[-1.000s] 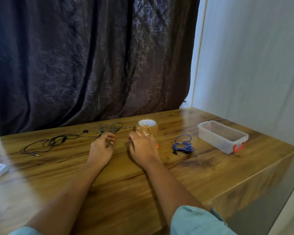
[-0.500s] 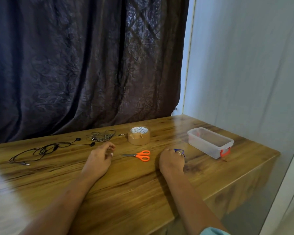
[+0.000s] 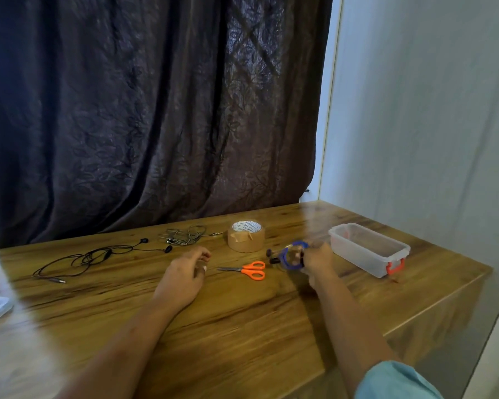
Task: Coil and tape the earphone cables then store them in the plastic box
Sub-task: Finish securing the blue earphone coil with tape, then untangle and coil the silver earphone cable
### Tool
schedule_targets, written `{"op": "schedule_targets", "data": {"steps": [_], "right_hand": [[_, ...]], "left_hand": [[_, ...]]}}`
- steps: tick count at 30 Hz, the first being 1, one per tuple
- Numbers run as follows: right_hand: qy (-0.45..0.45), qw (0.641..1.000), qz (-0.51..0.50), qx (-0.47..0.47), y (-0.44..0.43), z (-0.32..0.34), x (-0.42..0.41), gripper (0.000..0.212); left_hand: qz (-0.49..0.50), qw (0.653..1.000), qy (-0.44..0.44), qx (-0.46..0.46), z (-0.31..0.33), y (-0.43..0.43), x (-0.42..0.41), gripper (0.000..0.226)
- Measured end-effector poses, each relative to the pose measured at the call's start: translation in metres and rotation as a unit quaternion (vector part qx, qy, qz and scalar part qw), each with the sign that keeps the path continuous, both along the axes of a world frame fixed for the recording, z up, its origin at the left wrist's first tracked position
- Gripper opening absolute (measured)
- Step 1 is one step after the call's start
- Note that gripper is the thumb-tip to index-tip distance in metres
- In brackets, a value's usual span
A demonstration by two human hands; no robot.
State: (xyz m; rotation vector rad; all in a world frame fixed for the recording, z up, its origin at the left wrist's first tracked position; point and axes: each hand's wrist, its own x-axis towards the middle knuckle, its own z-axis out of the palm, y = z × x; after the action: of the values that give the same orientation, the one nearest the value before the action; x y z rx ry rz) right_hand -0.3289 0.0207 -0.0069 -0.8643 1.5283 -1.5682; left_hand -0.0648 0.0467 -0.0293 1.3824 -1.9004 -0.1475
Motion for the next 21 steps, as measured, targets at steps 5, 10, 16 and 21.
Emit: {"op": "schedule_targets", "data": {"steps": [5,10,16,21], "right_hand": [[0.293,0.948,-0.033,0.121,-0.004,-0.004,-0.017,0.017],[0.281,0.955,-0.084,0.051,-0.003,-0.01,-0.014,0.03],[0.314,0.943,-0.114,-0.018,0.001,-0.012,-0.003,0.024],[0.44,0.881,-0.049,-0.164,0.017,0.002,0.058,0.025]], "left_hand": [[0.001,1.0,-0.005,0.003,0.0,0.0,0.0,0.031],[0.004,1.0,-0.008,0.007,0.002,0.001,-0.002,0.03],[0.011,1.0,-0.016,0.018,0.002,0.0,-0.002,0.03],[0.014,1.0,-0.005,0.013,0.002,0.0,-0.002,0.03]]}}
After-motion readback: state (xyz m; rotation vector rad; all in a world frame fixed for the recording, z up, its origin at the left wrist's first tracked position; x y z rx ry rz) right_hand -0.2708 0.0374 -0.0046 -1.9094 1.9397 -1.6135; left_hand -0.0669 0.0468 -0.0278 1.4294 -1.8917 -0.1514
